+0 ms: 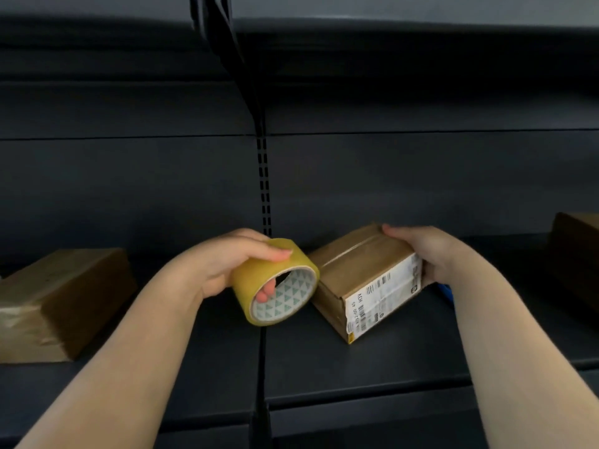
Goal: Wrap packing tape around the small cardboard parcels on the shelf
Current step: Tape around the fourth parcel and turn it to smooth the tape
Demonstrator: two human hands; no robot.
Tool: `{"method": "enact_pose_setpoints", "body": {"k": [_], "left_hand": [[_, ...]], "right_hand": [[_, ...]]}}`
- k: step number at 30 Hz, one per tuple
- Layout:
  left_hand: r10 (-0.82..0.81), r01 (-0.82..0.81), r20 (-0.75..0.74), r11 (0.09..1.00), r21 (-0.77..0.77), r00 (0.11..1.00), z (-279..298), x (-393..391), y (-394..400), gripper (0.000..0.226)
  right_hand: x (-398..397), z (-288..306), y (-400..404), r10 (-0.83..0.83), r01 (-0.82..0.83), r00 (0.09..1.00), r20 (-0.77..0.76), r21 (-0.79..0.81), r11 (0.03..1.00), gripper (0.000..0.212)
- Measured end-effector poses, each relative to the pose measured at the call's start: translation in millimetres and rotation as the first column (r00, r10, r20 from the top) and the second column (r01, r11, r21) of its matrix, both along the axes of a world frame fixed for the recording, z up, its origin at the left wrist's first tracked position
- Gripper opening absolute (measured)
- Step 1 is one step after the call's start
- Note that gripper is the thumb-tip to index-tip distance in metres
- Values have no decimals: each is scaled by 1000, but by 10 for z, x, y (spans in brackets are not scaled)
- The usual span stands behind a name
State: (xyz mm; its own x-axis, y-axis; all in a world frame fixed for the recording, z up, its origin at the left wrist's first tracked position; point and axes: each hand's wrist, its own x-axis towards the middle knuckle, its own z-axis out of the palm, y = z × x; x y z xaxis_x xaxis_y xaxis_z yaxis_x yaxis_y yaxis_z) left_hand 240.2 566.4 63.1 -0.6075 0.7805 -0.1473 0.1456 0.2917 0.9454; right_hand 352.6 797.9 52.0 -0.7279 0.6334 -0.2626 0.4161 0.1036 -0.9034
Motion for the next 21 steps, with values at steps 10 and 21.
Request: {"method": "enact_pose_setpoints", "body": {"k": [10,21], "left_hand": [[8,-8,47,1000,3,999,19,123,-87,22],[9,-9,18,1000,6,1000,-31,157,-106,26]], "right_hand": [[-70,-146,4,19,-27,995,103,75,997,49],[73,-209,-420,560,-641,651,513,766,43,105]]}}
